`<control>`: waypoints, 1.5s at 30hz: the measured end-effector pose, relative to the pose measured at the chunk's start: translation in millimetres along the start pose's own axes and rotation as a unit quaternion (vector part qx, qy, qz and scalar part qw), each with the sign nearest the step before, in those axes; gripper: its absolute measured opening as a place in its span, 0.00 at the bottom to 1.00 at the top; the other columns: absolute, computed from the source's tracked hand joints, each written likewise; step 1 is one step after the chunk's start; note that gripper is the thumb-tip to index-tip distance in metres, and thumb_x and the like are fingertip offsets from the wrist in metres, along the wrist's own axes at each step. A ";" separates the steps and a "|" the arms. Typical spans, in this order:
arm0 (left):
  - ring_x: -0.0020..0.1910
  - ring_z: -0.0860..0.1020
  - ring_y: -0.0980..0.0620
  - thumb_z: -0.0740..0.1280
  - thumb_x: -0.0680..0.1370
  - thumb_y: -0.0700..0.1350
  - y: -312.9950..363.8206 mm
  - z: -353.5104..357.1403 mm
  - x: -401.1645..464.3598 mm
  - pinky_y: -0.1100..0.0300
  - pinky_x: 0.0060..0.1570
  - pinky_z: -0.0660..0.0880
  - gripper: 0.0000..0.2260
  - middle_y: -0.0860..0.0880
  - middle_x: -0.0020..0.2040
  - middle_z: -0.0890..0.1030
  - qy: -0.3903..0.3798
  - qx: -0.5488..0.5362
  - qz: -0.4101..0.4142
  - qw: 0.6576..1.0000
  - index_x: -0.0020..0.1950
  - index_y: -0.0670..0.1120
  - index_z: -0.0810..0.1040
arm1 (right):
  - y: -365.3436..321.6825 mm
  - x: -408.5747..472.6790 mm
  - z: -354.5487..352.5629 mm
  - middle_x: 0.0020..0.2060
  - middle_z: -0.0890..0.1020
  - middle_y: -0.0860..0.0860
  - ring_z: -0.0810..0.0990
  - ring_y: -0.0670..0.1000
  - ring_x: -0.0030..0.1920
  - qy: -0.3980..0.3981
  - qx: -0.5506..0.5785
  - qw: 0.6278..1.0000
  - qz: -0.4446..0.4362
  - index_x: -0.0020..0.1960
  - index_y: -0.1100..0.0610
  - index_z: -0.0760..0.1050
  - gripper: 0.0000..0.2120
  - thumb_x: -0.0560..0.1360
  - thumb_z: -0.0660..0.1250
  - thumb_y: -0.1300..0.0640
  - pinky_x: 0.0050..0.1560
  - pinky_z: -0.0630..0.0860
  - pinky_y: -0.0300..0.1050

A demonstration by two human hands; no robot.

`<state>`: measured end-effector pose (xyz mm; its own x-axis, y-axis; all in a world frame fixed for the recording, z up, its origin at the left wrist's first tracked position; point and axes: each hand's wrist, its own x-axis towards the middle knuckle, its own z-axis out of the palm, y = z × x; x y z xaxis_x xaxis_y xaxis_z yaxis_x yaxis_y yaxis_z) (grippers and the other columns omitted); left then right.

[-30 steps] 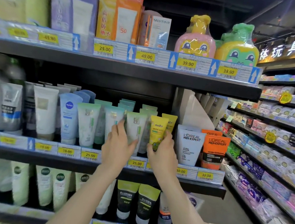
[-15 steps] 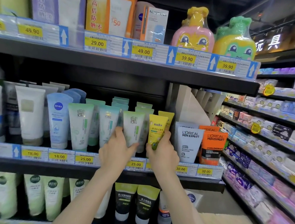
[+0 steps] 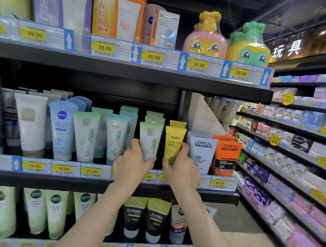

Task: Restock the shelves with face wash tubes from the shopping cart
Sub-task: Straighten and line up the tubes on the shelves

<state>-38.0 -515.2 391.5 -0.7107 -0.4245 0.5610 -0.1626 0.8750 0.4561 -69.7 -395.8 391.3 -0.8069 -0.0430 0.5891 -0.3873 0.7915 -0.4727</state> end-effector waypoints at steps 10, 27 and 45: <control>0.54 0.78 0.44 0.64 0.75 0.59 2.8 5.0 -0.4 0.56 0.41 0.71 0.27 0.46 0.59 0.77 -0.008 -0.027 0.005 1.000 0.67 0.44 0.61 | 6.0 -0.9 -0.1 0.48 0.81 0.52 0.81 0.55 0.46 0.013 0.013 1.000 -0.011 0.68 0.57 0.59 0.25 0.76 0.63 0.50 0.42 0.76 0.48; 0.55 0.78 0.45 0.62 0.77 0.57 1.8 7.0 -8.8 0.54 0.50 0.74 0.28 0.44 0.60 0.77 -0.003 -0.030 0.027 0.999 0.70 0.43 0.60 | 11.9 -5.9 0.5 0.48 0.81 0.54 0.81 0.55 0.44 0.016 0.072 0.997 -0.010 0.68 0.58 0.59 0.26 0.76 0.65 0.52 0.40 0.76 0.46; 0.53 0.77 0.45 0.63 0.78 0.49 -69.4 -52.8 -22.1 0.53 0.42 0.74 0.18 0.44 0.58 0.75 0.108 0.021 0.001 0.994 0.65 0.43 0.68 | -55.1 -52.6 12.9 0.60 0.74 0.51 0.74 0.48 0.59 -0.032 0.184 0.973 -0.134 0.69 0.56 0.62 0.23 0.77 0.64 0.53 0.49 0.70 0.38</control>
<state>25.2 -578.8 383.9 -0.5492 -0.4579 0.6991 -0.1931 0.8834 0.4269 -11.7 -445.0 377.9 -0.6764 -0.2656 0.6870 -0.7121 0.4743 -0.5176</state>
